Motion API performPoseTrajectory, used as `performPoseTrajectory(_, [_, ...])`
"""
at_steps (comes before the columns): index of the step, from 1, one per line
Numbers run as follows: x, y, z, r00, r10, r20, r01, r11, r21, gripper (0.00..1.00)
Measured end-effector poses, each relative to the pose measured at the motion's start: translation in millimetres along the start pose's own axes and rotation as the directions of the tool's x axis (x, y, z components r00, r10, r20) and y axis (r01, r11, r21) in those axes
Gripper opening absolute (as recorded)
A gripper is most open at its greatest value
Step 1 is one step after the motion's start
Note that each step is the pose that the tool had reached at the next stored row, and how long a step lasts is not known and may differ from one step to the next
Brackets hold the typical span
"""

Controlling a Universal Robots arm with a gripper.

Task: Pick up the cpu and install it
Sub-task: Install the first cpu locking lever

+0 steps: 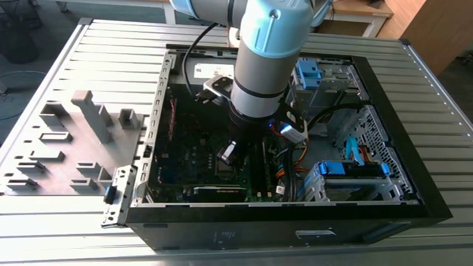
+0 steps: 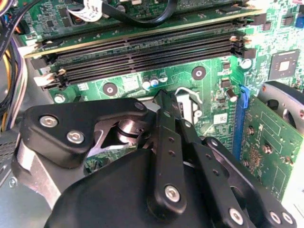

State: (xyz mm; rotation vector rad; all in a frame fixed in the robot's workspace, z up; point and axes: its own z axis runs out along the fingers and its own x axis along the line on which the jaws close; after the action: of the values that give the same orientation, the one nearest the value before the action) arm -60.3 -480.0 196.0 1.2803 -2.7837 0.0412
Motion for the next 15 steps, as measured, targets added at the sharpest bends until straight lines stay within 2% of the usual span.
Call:
performPoseTrajectory(6, [0.1, -0.1, 1.9, 1.0, 0.0, -0.0048, 0.0, 1.0, 0.0041, 0.11])
performPoseTrajectory(15, [0.6, -0.7, 2.9, 1.0, 0.001, -0.006, 0.0, 1.0, 0.0052, 0.11])
